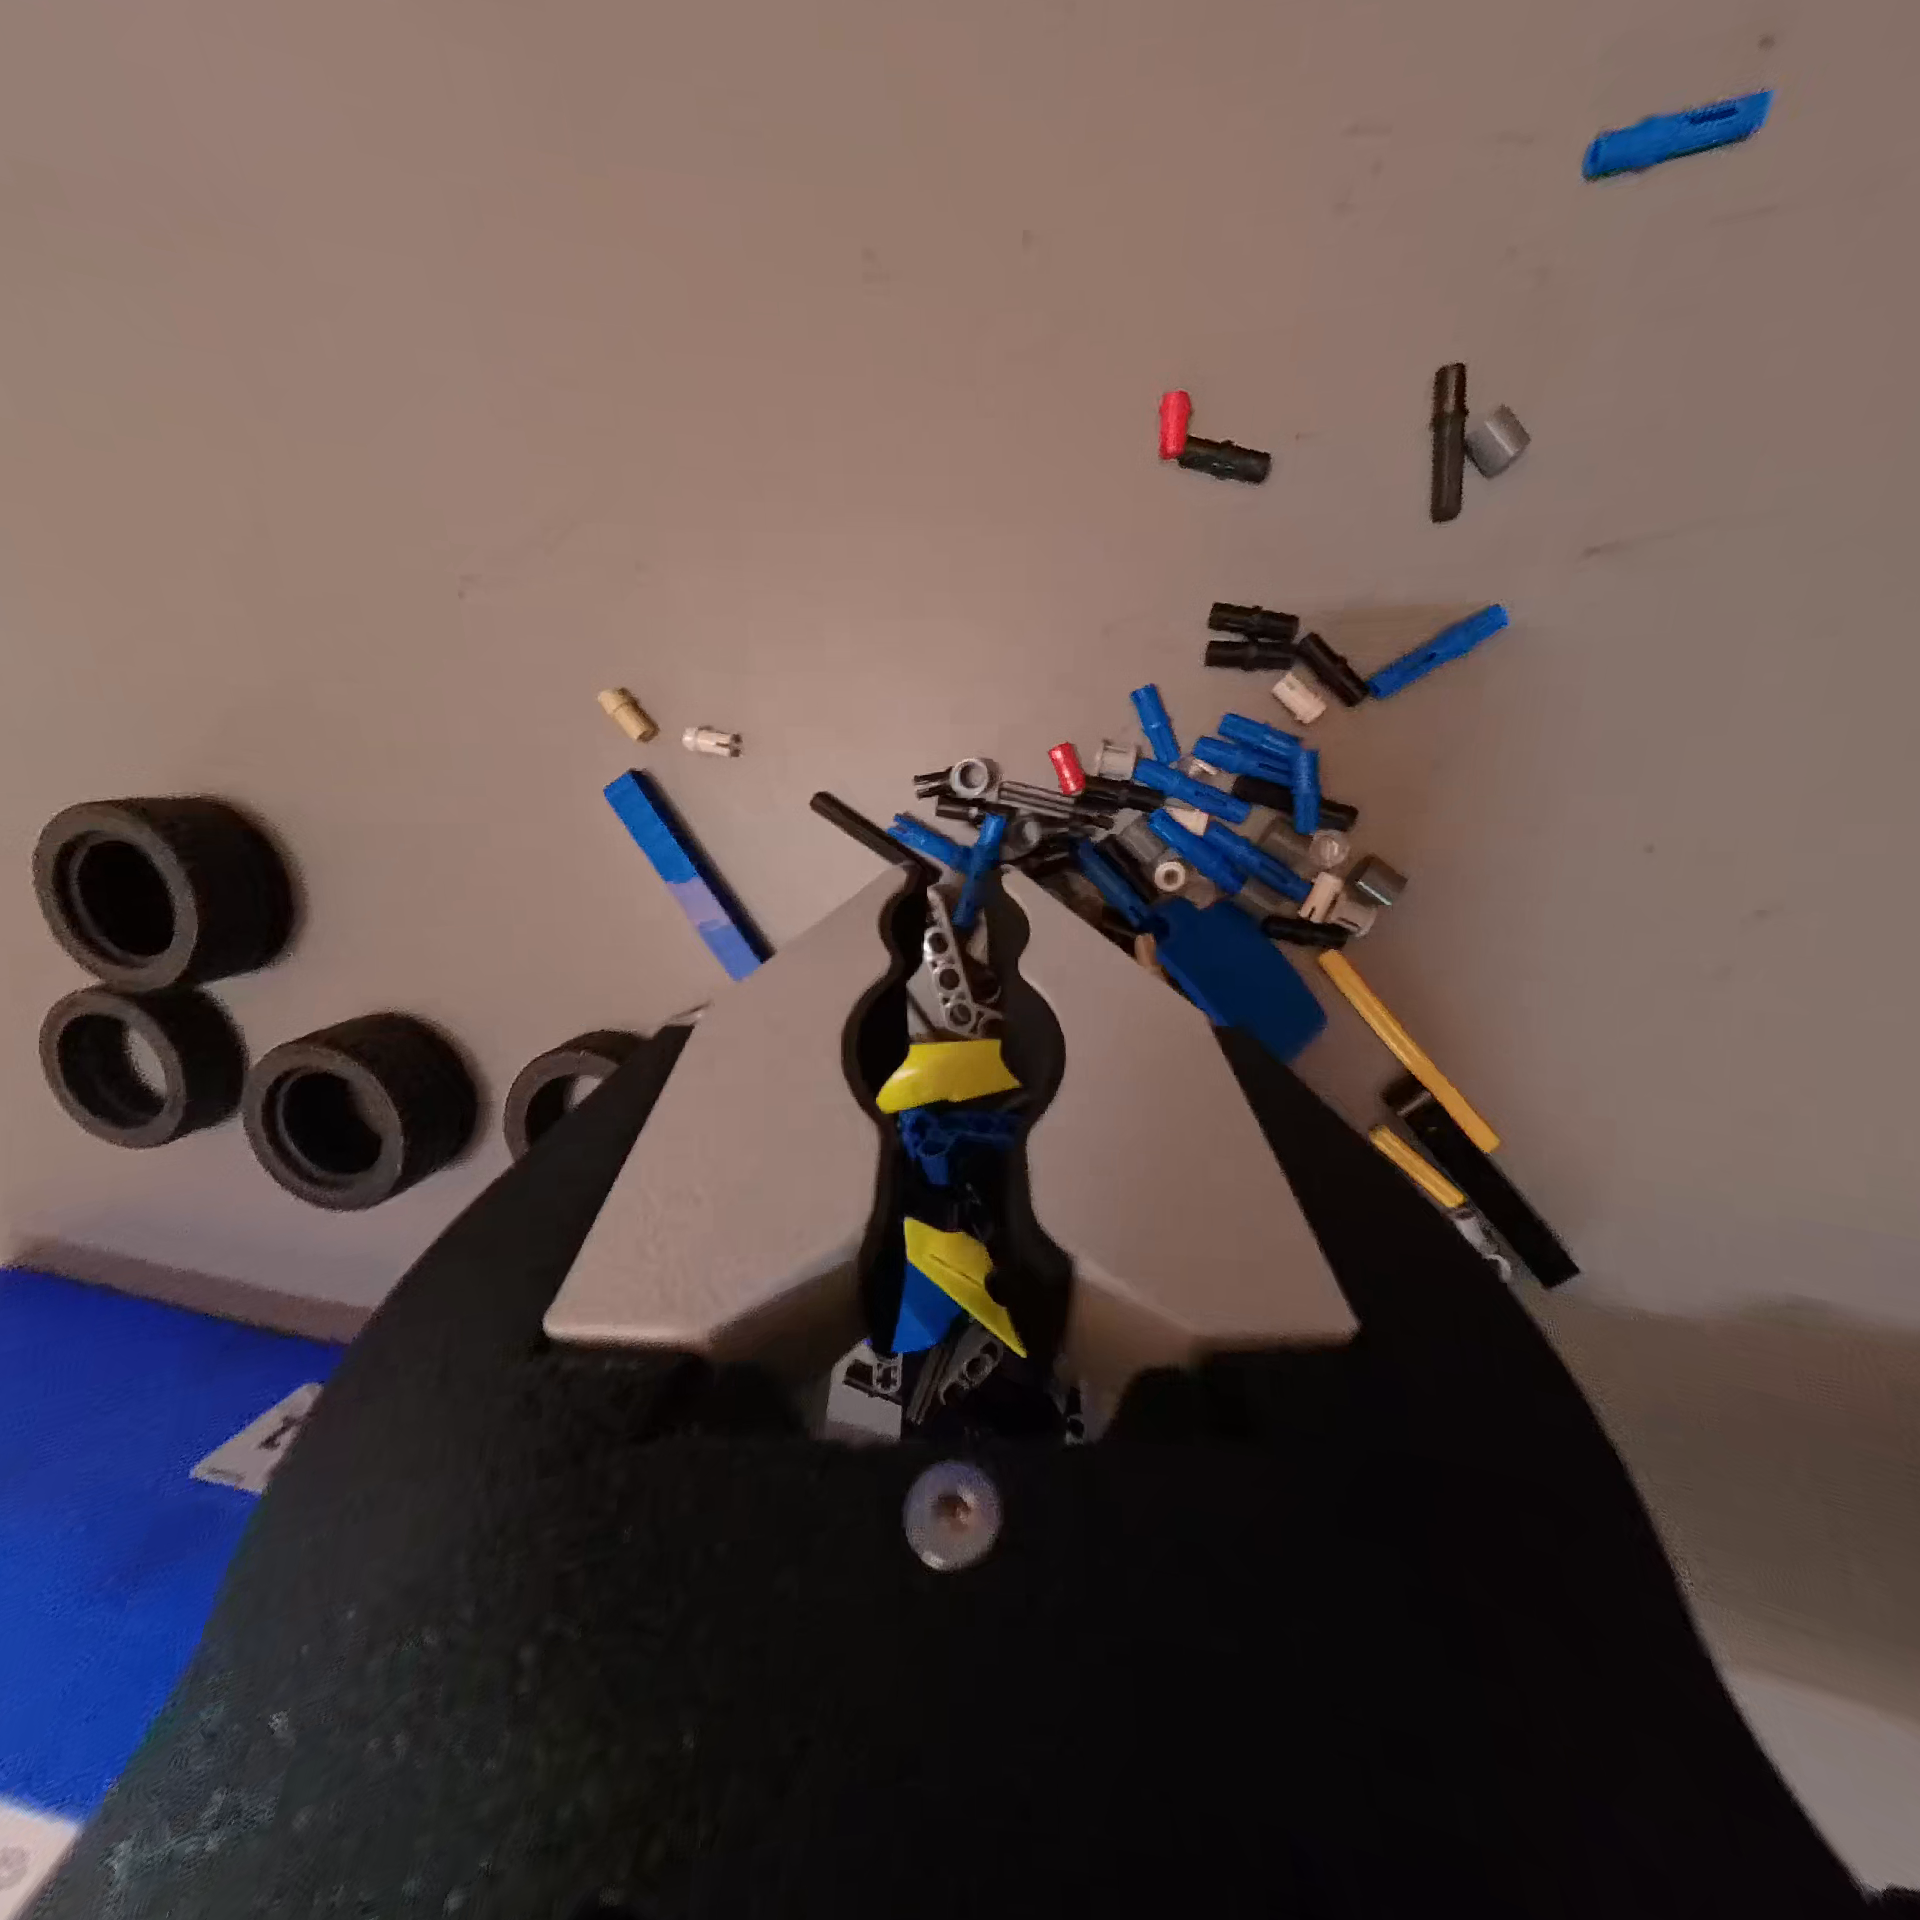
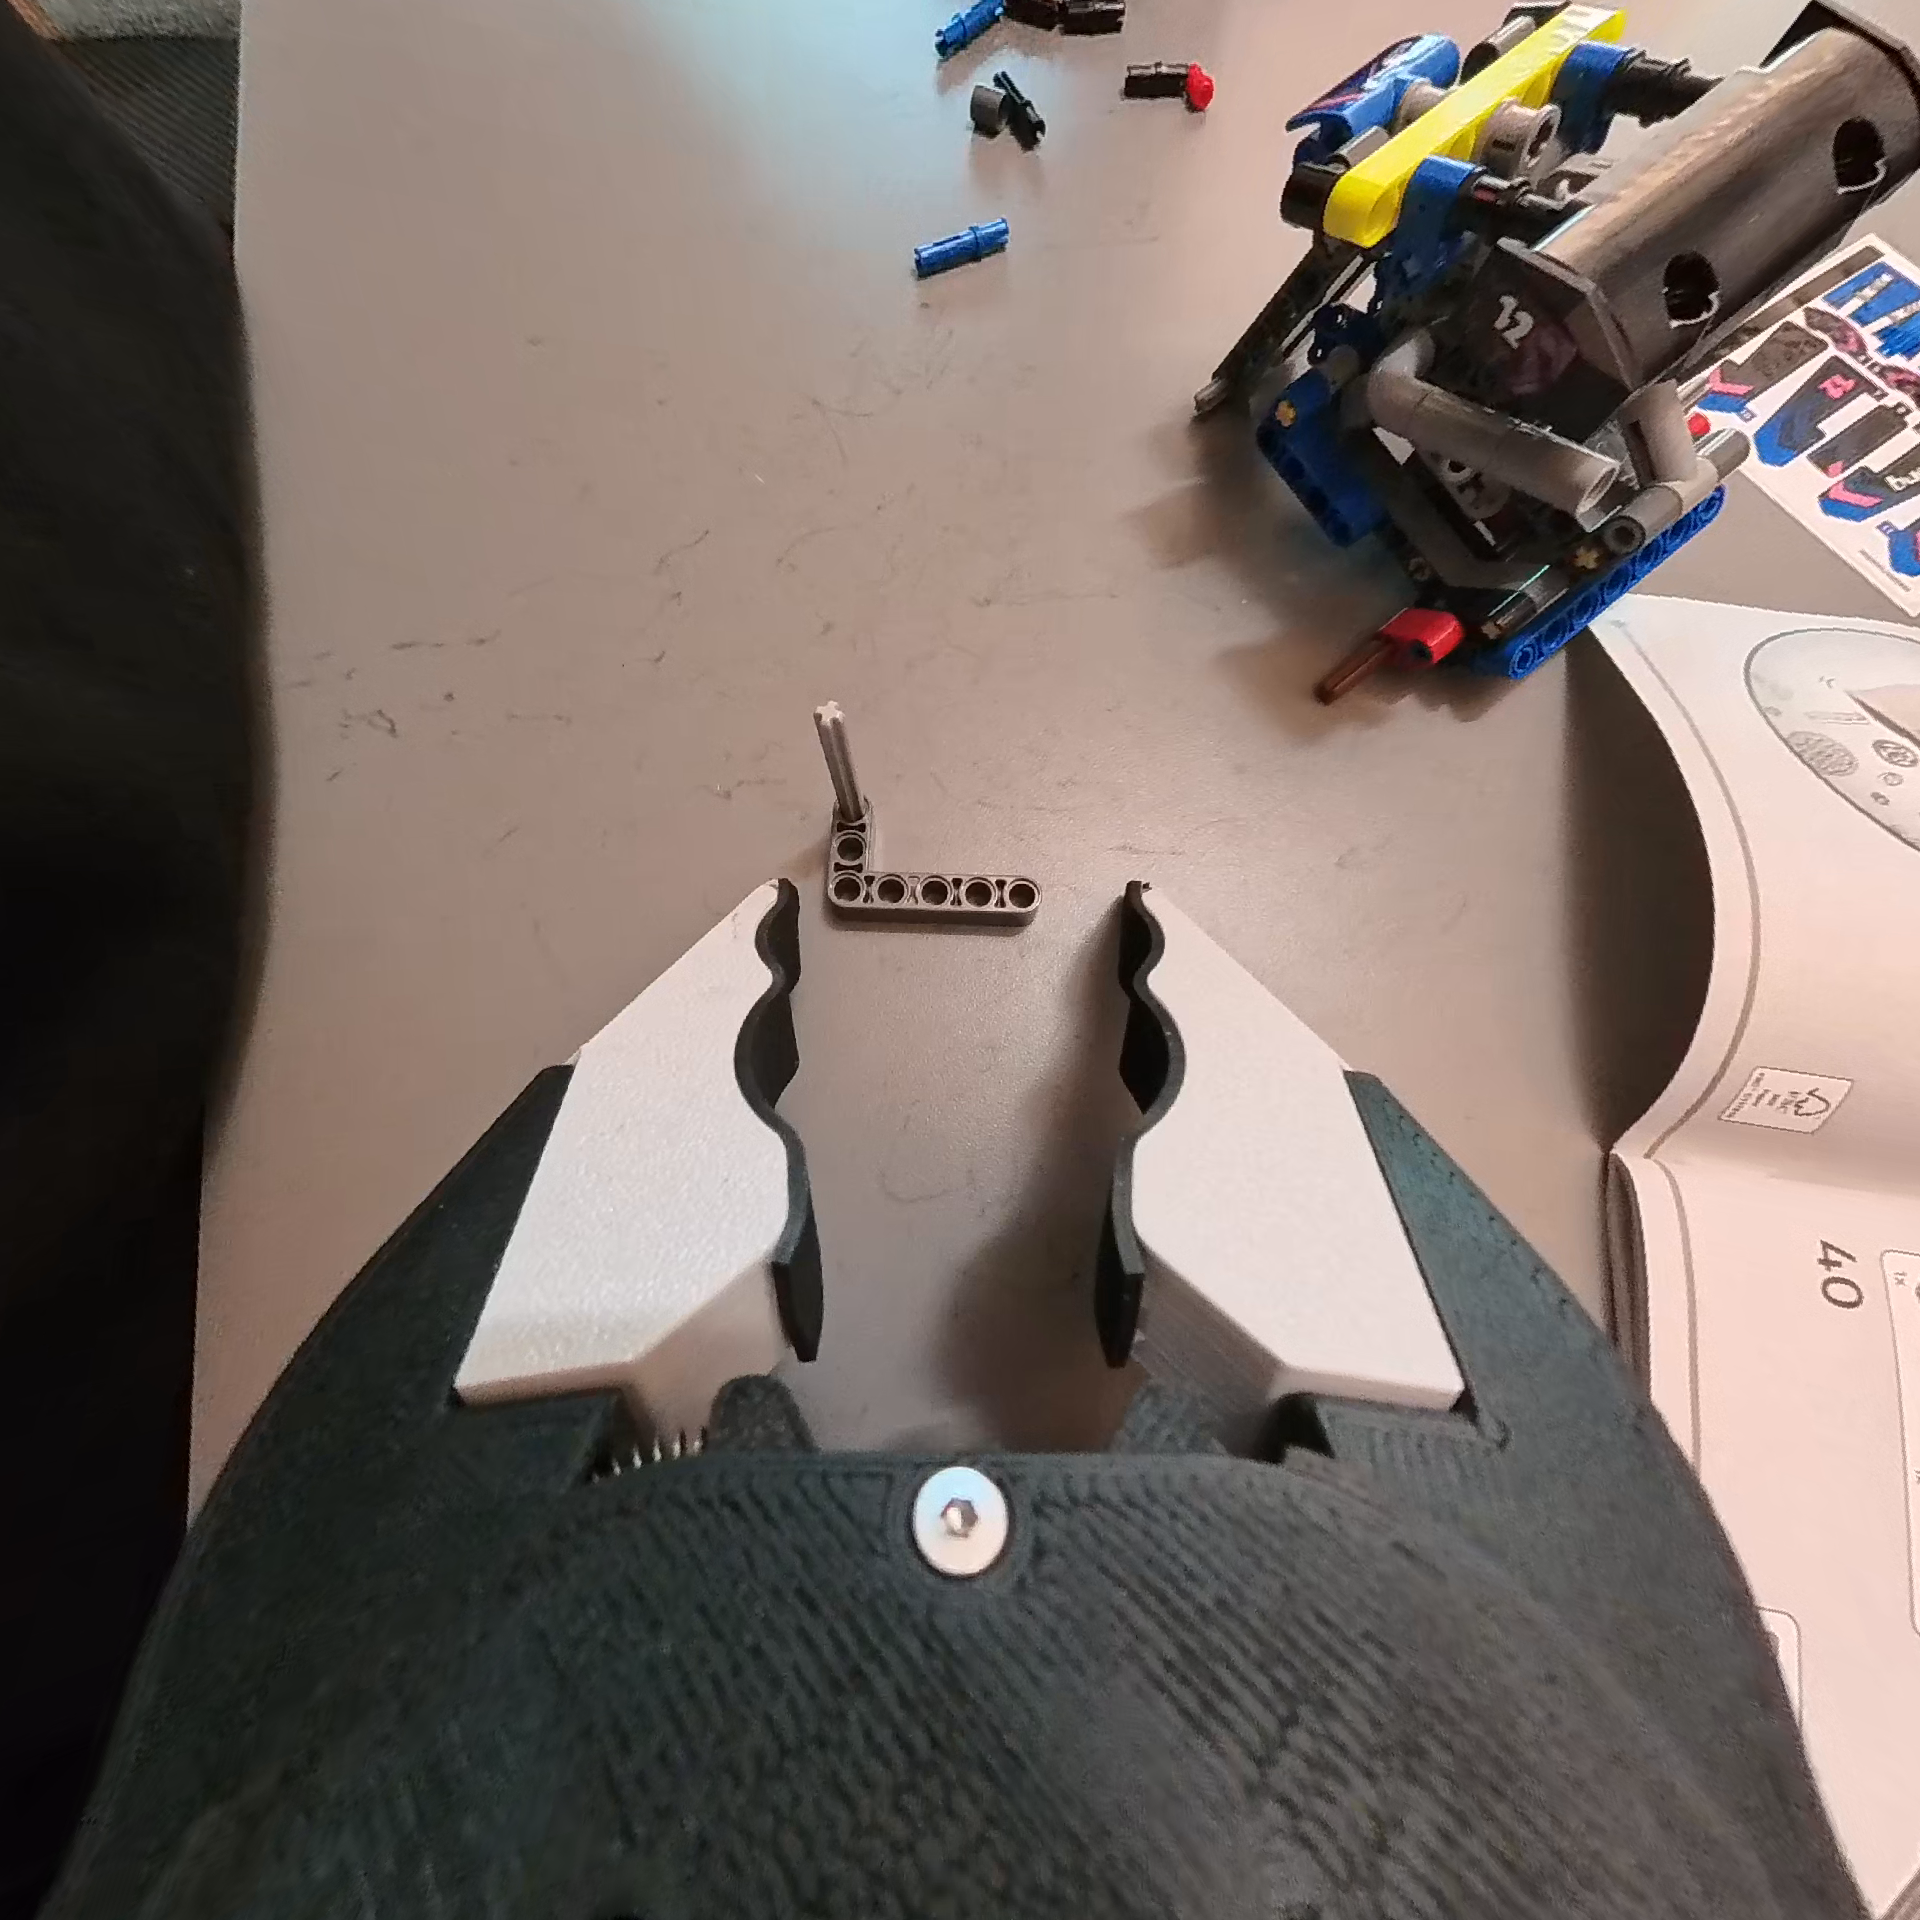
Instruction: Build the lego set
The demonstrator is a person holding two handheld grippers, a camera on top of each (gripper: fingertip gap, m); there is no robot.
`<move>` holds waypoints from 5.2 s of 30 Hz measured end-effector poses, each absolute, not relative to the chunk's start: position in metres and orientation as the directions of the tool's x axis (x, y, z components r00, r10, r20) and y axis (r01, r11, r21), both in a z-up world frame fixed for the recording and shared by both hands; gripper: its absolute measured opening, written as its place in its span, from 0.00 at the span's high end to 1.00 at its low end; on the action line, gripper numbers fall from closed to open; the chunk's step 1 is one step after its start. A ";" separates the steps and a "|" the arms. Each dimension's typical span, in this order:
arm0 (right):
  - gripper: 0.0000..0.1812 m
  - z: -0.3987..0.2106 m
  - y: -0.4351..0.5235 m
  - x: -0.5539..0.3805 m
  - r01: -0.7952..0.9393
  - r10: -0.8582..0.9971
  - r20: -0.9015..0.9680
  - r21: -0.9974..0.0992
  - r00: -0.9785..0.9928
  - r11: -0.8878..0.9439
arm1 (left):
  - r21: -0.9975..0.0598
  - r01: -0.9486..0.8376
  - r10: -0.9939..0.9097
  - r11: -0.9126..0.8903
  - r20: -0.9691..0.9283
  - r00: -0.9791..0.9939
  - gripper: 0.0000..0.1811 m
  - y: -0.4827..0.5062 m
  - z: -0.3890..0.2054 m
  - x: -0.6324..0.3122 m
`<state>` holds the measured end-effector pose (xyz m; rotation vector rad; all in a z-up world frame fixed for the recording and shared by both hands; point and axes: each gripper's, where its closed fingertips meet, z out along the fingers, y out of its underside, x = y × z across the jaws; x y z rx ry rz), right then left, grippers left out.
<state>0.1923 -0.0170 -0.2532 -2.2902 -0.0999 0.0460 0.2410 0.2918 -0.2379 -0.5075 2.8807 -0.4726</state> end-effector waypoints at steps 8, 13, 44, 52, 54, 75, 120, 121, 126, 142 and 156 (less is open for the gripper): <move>0.68 -0.253 -0.017 0.190 0.066 0.096 0.003 -0.752 0.995 -0.656 | -0.256 -0.334 -0.350 0.907 -0.018 -0.937 0.98 0.287 -0.251 0.239; 0.68 -0.253 -0.017 0.190 0.064 0.097 0.000 -0.752 0.995 -0.656 | -0.277 -0.340 -0.365 0.898 -0.040 -0.930 1.00 0.286 -0.250 0.240; 0.82 -0.204 -0.014 0.214 -0.014 -0.068 0.020 -0.880 0.998 -0.474 | -0.568 -0.276 -0.428 0.775 -0.152 -0.891 1.00 0.225 -0.189 0.226; 0.86 -0.129 0.035 0.201 -0.280 -0.070 -0.276 -0.958 0.959 -0.062 | -0.624 0.217 -0.273 0.750 -0.592 -0.758 1.00 0.065 -0.141 0.203; 0.82 -0.124 0.032 0.190 -0.350 0.050 -0.350 -0.937 0.935 -0.012 | -0.734 0.263 -0.328 0.626 -0.554 -0.765 0.99 0.040 -0.131 0.195; 0.94 -0.070 0.006 0.157 -0.909 0.680 -0.658 -0.415 0.324 0.031 | -0.926 0.364 -0.342 -0.101 -0.312 -0.887 0.99 -0.004 -0.073 0.158; 0.94 -0.234 -0.043 0.175 -0.427 -0.374 -0.239 -0.694 0.896 -0.580 | -0.787 -0.072 -0.349 0.613 -0.188 -0.918 0.99 0.041 -0.219 0.189; 0.94 -0.238 -0.042 0.175 -0.385 -0.353 -0.196 -0.685 0.915 -0.619 | -0.782 -0.089 -0.334 0.617 -0.158 -0.929 0.99 0.040 -0.224 0.188; 0.90 -0.247 -0.027 0.167 -0.305 -0.256 -0.174 -0.665 0.951 -0.681 | -0.742 -0.122 -0.286 0.660 -0.097 -0.953 0.99 0.031 -0.241 0.189; 0.94 -0.252 -0.027 0.185 -0.249 -0.253 -0.095 -0.672 0.963 -0.697 | -0.752 -0.133 -0.236 0.646 -0.031 -0.971 0.99 -0.001 -0.249 0.179; 0.90 -0.238 -0.029 0.200 -0.393 -0.350 -0.201 -0.644 0.915 -0.656 | -0.788 -0.225 -0.343 0.574 0.019 -0.939 0.99 0.027 -0.239 0.185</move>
